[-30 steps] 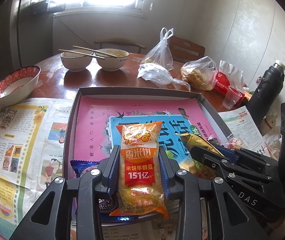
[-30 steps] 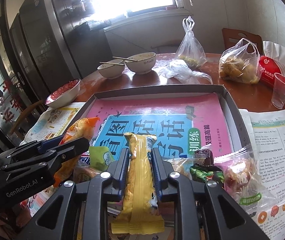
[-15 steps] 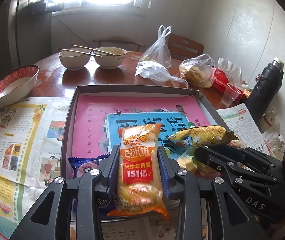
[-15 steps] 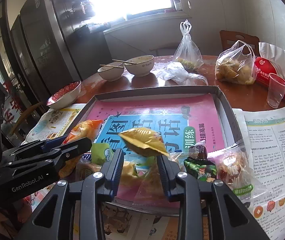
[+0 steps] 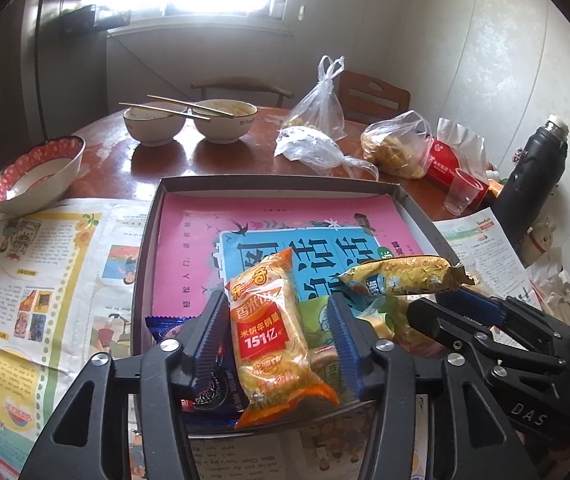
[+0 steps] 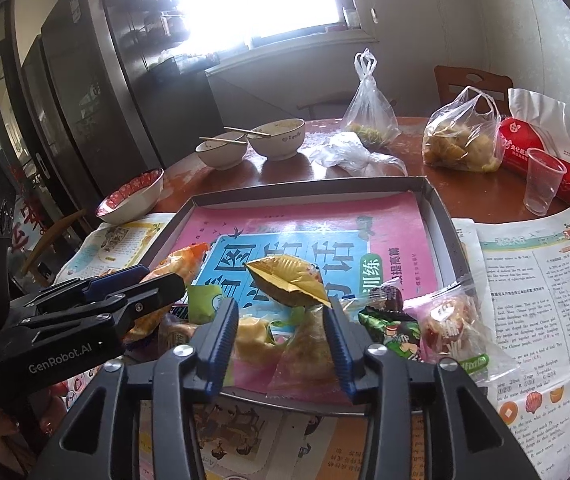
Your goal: Organize snacks
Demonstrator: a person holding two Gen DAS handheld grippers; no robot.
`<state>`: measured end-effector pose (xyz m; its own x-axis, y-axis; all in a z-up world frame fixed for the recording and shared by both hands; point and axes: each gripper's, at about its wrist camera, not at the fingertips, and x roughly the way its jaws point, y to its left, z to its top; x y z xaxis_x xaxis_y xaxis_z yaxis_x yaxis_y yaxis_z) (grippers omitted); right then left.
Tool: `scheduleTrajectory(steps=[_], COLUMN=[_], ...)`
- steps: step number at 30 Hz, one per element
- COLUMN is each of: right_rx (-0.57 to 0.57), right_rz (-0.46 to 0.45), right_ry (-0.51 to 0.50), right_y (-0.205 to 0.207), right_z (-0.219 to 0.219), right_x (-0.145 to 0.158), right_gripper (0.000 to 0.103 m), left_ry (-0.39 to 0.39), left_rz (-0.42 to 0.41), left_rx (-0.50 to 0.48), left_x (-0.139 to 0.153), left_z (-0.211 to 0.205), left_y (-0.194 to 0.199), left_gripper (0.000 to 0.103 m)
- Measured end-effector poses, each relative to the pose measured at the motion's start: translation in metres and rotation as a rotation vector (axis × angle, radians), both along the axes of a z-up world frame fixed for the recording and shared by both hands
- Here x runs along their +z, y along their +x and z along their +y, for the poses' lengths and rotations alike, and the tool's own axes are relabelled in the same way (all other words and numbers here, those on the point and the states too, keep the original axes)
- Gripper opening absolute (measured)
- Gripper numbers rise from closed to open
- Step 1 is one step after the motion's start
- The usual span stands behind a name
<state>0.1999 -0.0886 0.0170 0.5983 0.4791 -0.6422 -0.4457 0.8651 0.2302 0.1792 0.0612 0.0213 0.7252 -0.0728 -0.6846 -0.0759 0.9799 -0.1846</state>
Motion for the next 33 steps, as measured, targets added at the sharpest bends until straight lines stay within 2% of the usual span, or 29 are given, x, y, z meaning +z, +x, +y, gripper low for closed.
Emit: scheduleTrajectory(steps=[14,22,24,33], right_rx=[-0.03,-0.048,-0.051,-0.071], right_rz=[-0.017,-0.041,-0.042,-0.077], right_ry=[0.015,0.013,0.014,0.016], right_y=[-0.004,-0.008,-0.008,-0.016], right_z=[-0.01,-0.014,-0.014,-0.019], right_x=[0.007,0.013,0.014,0.024], right_gripper=[0.055,0.062,0.065,0.074], left_ry=[0.016,0.033,0.043,0.051], left_rz=[-0.022,-0.045,-0.049,-0.068], left_rx=[0.018,0.014,0.012,0.022], left_x=[0.01,0.018,0.02,0.027], left_z=[0.0,-0.002,-0.004,-0.008], left_y=[-0.007,-0.013,-0.014,-0.022], left_gripper=[0.064,0.066,0.072,0.075])
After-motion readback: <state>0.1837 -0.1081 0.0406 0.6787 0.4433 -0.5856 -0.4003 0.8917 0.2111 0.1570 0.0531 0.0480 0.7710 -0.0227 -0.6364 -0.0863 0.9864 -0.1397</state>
